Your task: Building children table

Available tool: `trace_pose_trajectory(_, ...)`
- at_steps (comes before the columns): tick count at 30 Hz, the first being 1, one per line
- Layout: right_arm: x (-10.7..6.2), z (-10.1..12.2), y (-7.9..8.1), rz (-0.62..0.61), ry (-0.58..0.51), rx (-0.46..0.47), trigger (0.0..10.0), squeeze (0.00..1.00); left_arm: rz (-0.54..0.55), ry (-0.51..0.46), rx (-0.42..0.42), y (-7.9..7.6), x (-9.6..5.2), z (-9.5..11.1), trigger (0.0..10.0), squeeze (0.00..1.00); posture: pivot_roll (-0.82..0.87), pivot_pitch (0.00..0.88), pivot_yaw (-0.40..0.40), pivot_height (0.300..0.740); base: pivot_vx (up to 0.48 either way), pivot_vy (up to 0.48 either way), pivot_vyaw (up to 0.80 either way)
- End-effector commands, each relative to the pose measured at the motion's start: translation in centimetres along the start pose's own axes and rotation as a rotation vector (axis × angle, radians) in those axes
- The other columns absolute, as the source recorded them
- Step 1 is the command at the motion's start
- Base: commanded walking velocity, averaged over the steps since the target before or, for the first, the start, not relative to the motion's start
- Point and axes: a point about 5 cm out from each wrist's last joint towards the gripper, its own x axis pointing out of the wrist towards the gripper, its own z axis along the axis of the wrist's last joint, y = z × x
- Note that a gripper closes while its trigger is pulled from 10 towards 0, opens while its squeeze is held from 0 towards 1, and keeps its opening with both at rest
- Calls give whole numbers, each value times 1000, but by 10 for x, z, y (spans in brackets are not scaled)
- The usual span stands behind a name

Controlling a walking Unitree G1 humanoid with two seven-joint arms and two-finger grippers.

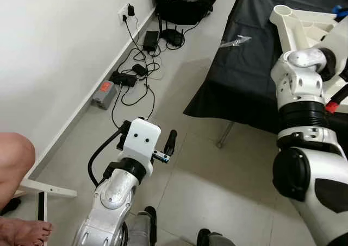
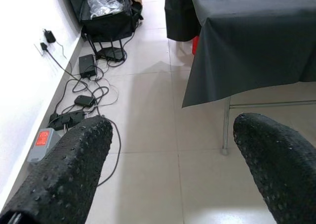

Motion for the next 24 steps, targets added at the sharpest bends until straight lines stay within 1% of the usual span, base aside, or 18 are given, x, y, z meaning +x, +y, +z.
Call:
trace_pose_trajectory(1, 8, -56, -19, -108, 211, -165, 10000, 0, -7, 12, -6, -3, -2, -3, 10000, 0, 167, 331, -40, 740, 0, 0, 0)
trace_pose_trajectory(2, 8, -56, -19, -108, 211, -165, 10000, 0, -7, 12, -6, -3, -2, -3, 10000, 0, 167, 331, -40, 740, 0, 0, 0)
trace_pose_trajectory(3, 11, -57, -21, -138, 248, -153, 10000, 0, -9, 13, -6, -4, -3, -3, 10000, 0, 164, 329, -40, 740, 0, 0, 0)
trace_pose_trajectory(4, 11, -58, -21, -139, 277, -138, 10000, 0, -9, 13, -6, -4, -3, -3, 10000, 0, 164, 329, -40, 740, 0, 0, 0)
trace_pose_trajectory(7, 11, -58, -21, -139, 277, -138, 10000, 0, -9, 13, -6, -4, -3, -3, 10000, 0, 164, 329, -40, 740, 0, 0, 0)
trace_pose_trajectory(9, 13, -55, -19, -121, 277, -115, 10000, 0, -10, 14, -8, -5, -3, -3, 10000, 0, 159, 322, -42, 740, 0, 0, 0)
trace_pose_trajectory(12, 14, -55, -19, -119, 278, -110, 10000, 0, -10, 14, -8, -5, -3, -3, 10000, 0, 159, 322, -42, 740, 0, 0, 0)
trace_pose_trajectory(14, 14, -50, -17, -105, 259, -101, 10000, 0, -10, 13, -8, -5, -3, -3, 10000, 0, 159, 322, -42, 740, 0, 0, 0)
trace_pose_trajectory(15, 15, -44, -15, -89, 225, -87, 10000, 0, -10, 13, -8, -5, -4, -3, 10000, 0, 159, 318, -44, 740, 0, 0, 0)
trace_pose_trajectory(16, 15, -44, -15, -89, 225, -87, 10000, 0, -10, 13, -8, -5, -4, -3, 10000, 0, 159, 318, -44, 740, 0, 0, 0)
trace_pose_trajectory(17, 14, -36, -12, -71, 178, -72, 10000, 0, -10, 13, -9, -5, -4, -3, 10000, 0, 161, 313, -44, 740, 0, 0, 0)
trace_pose_trajectory(18, 14, -36, -12, -71, 178, -72, 10000, 0, -10, 13, -9, -5, -4, -3, 10000, 0, 161, 313, -44, 740, 0, 0, 0)
trace_pose_trajectory(19, 13, -27, -9, -52, 135, -50, 10000, 0, -9, 12, -9, -6, -4, -3, 10000, 0, 160, 313, -45, 740, 0, 0, 0)
trace_pose_trajectory(20, 13, -27, -9, -52, 135, -50, 10000, 0, -9, 12, -9, -6, -4, -3, 10000, 0, 160, 313, -45, 740, 0, 0, 0)
trace_pose_trajectory(21, 11, -16, -5, -39, 85, -28, 10000, 0, -10, 10, -9, -6, -3, -3, 10000, 0, 160, 312, -45, 740, 0, 0, 0)
trace_pose_trajectory(22, 11, -16, -5, -39, 85, -28, 10000, 0, -10, 10, -9, -6, -3, -3, 10000, 0, 160, 312, -45, 740, 0, 0, 0)
trace_pose_trajectory(24, 6, 11, 3, 7, -14, 48, 10000, 0, -10, 9, -9, -6, -3, -3, 10000, 0, 159, 306, -43, 740, 0, 0, 0)
